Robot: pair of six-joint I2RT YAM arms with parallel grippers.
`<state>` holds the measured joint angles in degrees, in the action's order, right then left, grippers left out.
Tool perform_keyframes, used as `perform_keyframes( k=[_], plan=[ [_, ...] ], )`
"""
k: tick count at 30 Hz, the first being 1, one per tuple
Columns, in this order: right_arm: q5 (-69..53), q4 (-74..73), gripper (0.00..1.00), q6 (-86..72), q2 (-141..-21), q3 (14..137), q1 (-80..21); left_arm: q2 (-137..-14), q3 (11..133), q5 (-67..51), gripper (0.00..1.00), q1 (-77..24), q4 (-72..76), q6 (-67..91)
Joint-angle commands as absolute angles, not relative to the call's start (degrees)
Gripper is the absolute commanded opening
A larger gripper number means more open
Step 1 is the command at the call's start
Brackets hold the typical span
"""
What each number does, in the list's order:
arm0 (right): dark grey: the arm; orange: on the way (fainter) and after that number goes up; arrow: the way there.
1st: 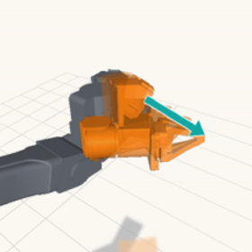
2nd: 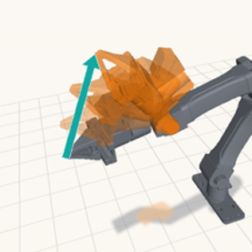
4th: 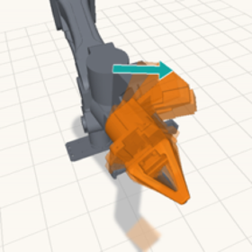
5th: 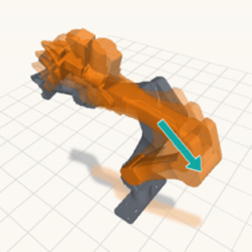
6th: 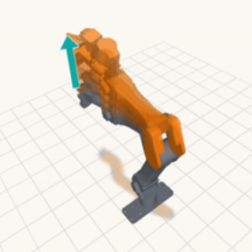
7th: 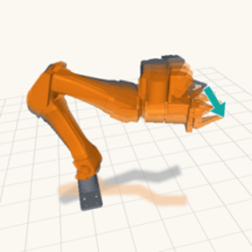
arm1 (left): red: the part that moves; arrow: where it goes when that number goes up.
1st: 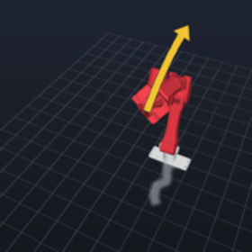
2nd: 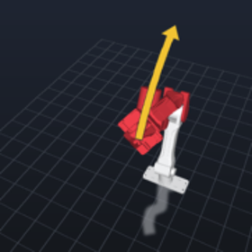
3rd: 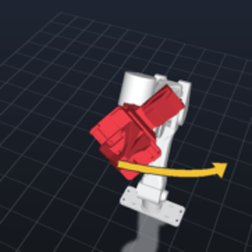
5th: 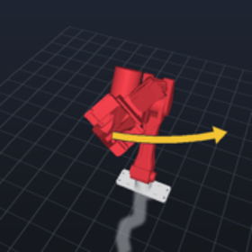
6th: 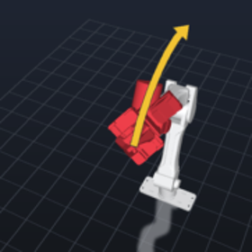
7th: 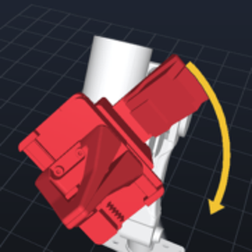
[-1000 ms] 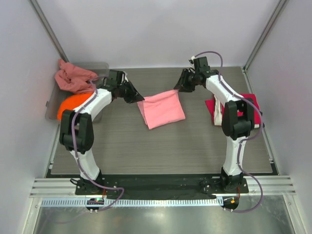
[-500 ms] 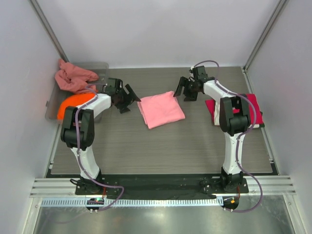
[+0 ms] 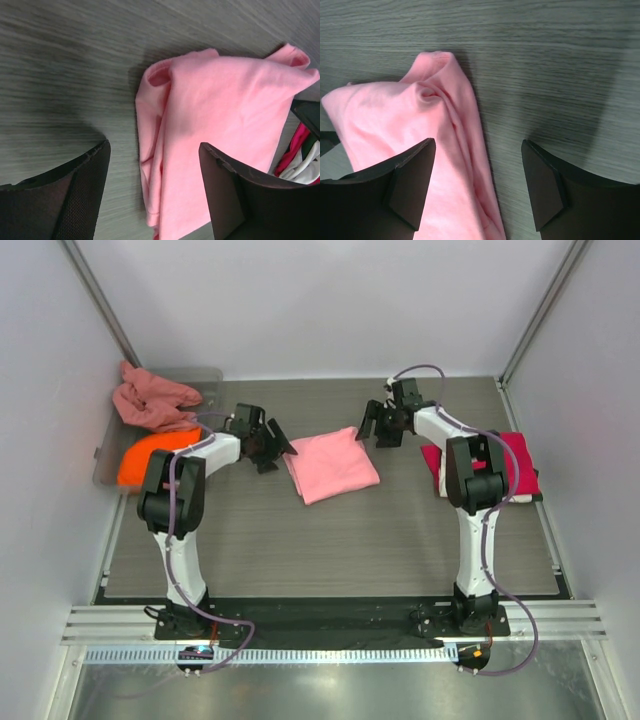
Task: Fold and stack the t-shirts
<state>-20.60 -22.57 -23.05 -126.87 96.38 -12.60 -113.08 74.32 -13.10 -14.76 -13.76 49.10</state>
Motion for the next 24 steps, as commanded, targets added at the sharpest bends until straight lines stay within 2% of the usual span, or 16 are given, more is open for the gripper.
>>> perform_keyframes(
  k=[1, 4, 5, 6, 8, 12, 17, 24],
  plan=[
    [-11.04, -22.41, 0.75, -20.57, -120.79, 95.63, -12.48, -115.31, 76.99, -13.36, 0.72, -14.85, -11.60, 48.96],
    [-0.29, -26.43, 0.67, -18.99, -116.29, 93.17, -12.66, -116.45, 77.87, -13.45, 0.61, -14.77, -11.08, 49.22],
    [9.31, -27.50, 0.65, -17.42, -113.76, 92.29, -13.00, -117.24, 78.13, -13.80, 0.59, -14.77, -10.73, 49.48],
    [12.80, -30.03, 0.65, -16.18, -113.03, 92.11, -13.27, -117.68, 78.31, -13.97, 0.57, -14.85, -10.64, 49.66],
    [23.56, -33.47, 0.64, -14.33, -112.59, 92.98, -14.85, -118.82, 79.01, -15.02, 0.56, -14.77, -10.11, 50.18],
    [33.72, -39.54, 0.62, -14.15, -115.30, 93.43, -16.79, -119.79, 79.89, -15.38, 0.55, -14.94, -9.67, 50.19],
    [39.80, -43.94, 0.50, -15.20, -120.40, 95.09, -17.40, -120.15, 80.51, -16.26, 0.52, -15.03, -9.67, 50.01],
    [44.82, -46.93, 0.49, -16.35, -125.42, 98.35, -17.05, -120.15, 81.12, -16.79, 0.52, -14.94, -9.67, 49.83]
  ],
)
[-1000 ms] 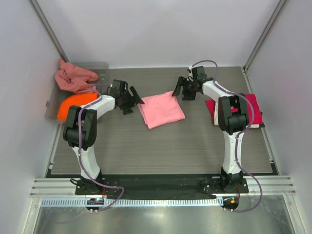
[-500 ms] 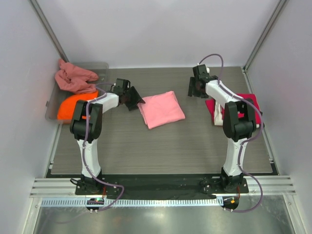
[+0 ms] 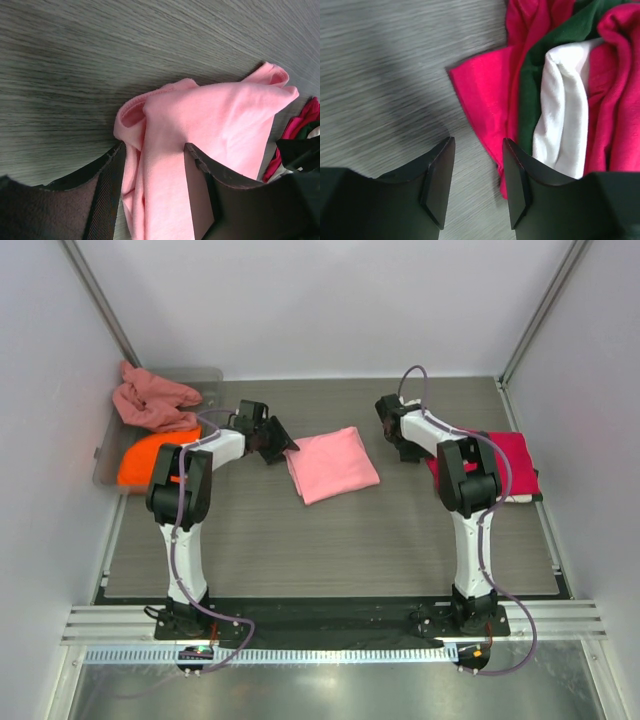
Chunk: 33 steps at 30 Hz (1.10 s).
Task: Fold and stack the t-shirts
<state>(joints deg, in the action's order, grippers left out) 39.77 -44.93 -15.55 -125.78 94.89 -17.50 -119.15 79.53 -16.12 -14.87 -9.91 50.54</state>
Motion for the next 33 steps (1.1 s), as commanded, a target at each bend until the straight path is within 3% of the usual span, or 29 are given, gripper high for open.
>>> perform_keyframes(
  k=[1, 8, 10, 14, 15, 24, 33],
  plan=[
    [45.17, -47.19, 0.49, -16.35, -126.55, 98.52, -17.14, -120.06, 81.21, -16.70, 0.52, -14.94, -9.67, 49.66],
    [46.84, -49.22, 0.47, -17.49, -131.30, 100.37, -15.91, -119.62, 81.39, -16.70, 0.51, -14.77, -10.28, 49.13],
    [48.33, -50.70, 0.39, -17.84, -132.53, 101.16, -15.65, -119.53, 81.30, -16.70, 0.51, -14.68, -10.55, 48.96],
    [47.90, -52.47, 0.06, -18.63, -134.30, 103.01, -15.12, -119.27, 81.04, -16.87, 0.50, -14.15, -10.64, 48.78],
    [47.29, -52.47, 0.02, -18.63, -134.12, 103.01, -15.12, -119.27, 80.95, -17.05, 0.50, -14.06, -10.72, 48.78],
    [34.38, -48.34, 0.01, -18.28, -125.34, 100.37, -20.29, -119.53, 81.30, -17.31, 0.48, -13.36, -11.07, 48.08],
    [21.72, -48.43, 0.01, -17.92, -127.26, 107.31, -24.34, -119.80, 81.74, -18.28, 0.47, -13.18, -11.69, 48.08]
  ],
)
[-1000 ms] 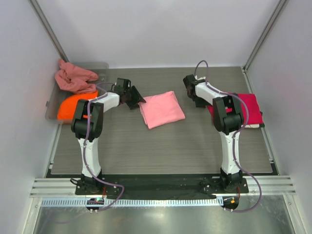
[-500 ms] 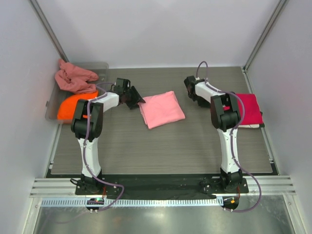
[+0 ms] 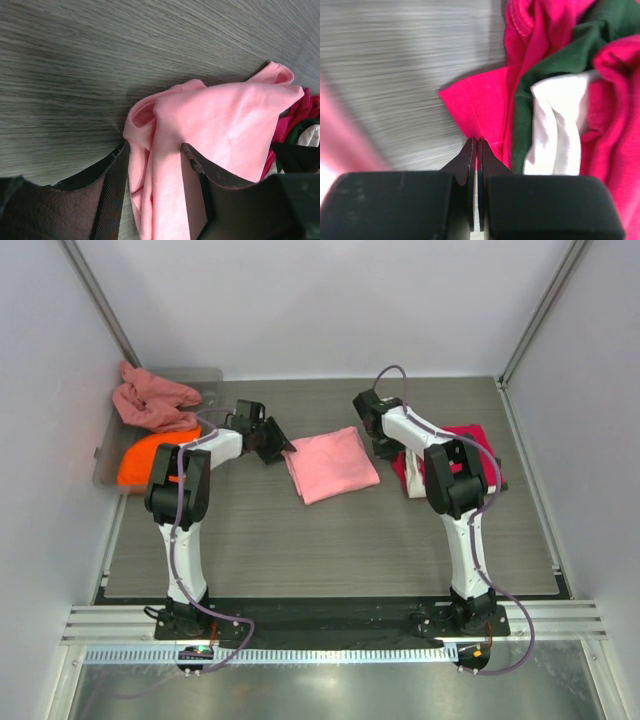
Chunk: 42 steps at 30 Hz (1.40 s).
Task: Fold and stack the t-shirts
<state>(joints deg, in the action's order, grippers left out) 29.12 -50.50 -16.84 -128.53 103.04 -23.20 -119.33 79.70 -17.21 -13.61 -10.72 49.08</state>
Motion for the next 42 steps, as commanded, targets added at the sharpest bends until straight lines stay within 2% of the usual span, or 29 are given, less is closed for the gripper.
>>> perform_keyframes(
  k=[1, 2, 3, 7, 10, 13, 21, 23, 30, 38, 42],
  plan=[
    [22.14, -48.69, 0.04, -18.36, -127.61, 108.10, -24.43, -119.71, 81.74, -18.19, 0.47, -13.10, -12.04, 47.82],
    [22.93, -48.95, 0.25, -18.80, -127.70, 109.32, -24.43, -119.62, 81.74, -18.19, 0.47, -13.01, -12.30, 47.81],
    [24.33, -49.04, 0.35, -18.98, -127.36, 109.60, -24.43, -119.36, 81.65, -18.28, 0.47, -12.83, -12.39, 47.73],
    [21.54, -48.34, 0.49, -17.58, -125.86, 111.09, -23.82, -118.04, 80.25, -17.75, 0.48, -12.83, -12.48, 47.90],
    [21.62, -46.94, 0.68, -15.92, -124.37, 111.10, -23.38, -117.60, 79.02, -17.67, 0.49, -12.92, -11.87, 48.60],
    [16.65, -42.99, 0.75, -14.60, -122.44, 109.17, -22.15, -117.07, 77.70, -17.05, 0.52, -13.01, -10.90, 48.96],
    [-11.32, -28.40, 0.79, -17.48, -123.22, 103.01, -15.30, -116.19, 76.29, -15.65, 0.53, -13.71, -10.02, 49.57],
    [-17.71, -25.33, 0.81, -18.01, -124.62, 102.31, -13.89, -115.58, 75.24, -15.30, 0.57, -13.88, -9.15, 49.57],
    [-25.38, -23.12, 0.77, -18.37, -130.77, 104.59, -13.71, -115.31, 74.36, -15.29, 0.61, -14.50, -7.56, 49.75],
    [-26.98, -22.32, 0.72, -17.58, -133.59, 105.29, -13.97, -116.10, 74.35, -15.91, 0.50, -14.94, -6.68, 49.57],
    [-25.40, -22.76, 0.65, -17.84, -135.35, 107.22, -14.41, -117.33, 75.50, -16.08, 0.46, -14.94, -6.77, 49.66]
  ],
)
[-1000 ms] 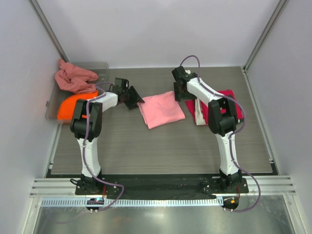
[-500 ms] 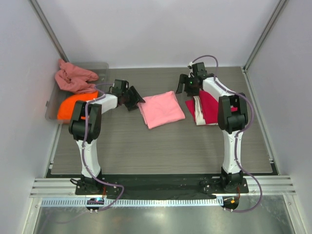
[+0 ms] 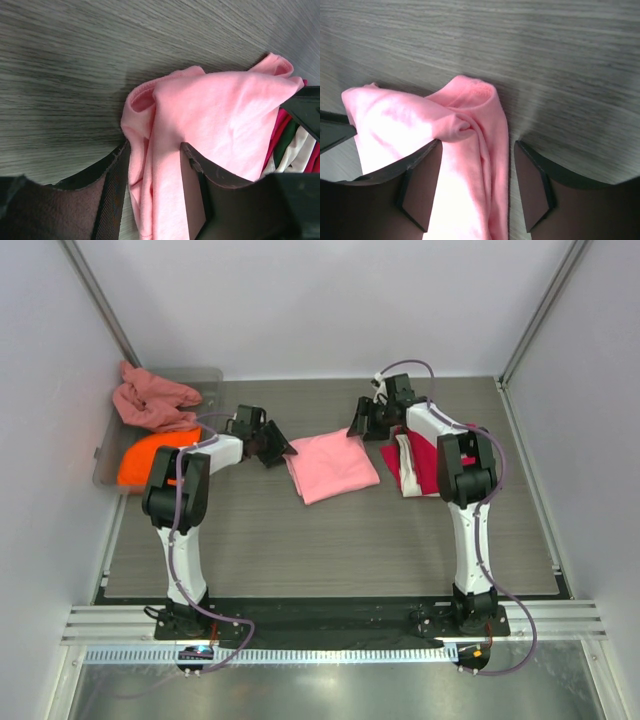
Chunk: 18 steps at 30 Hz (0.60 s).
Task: Fold and stack the t-shirts
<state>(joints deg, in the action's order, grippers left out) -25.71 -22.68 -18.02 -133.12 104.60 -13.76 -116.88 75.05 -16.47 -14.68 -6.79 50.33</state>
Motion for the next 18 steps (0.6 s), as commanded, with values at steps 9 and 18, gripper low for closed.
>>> perform_keyframes(
  k=[9, 18],
  plan=[
    [-19.69, -25.75, 0.33, -17.84, -140.62, 114.24, -16.79, -121.55, 79.36, -13.10, 0.24, -15.12, -7.39, 50.19],
    [-16.63, -21.63, 0.01, -16.79, -128.62, 106.91, -18.28, -115.87, 77.10, -11.25, 0.00, -16.78, -3.70, 48.61]
  ],
)
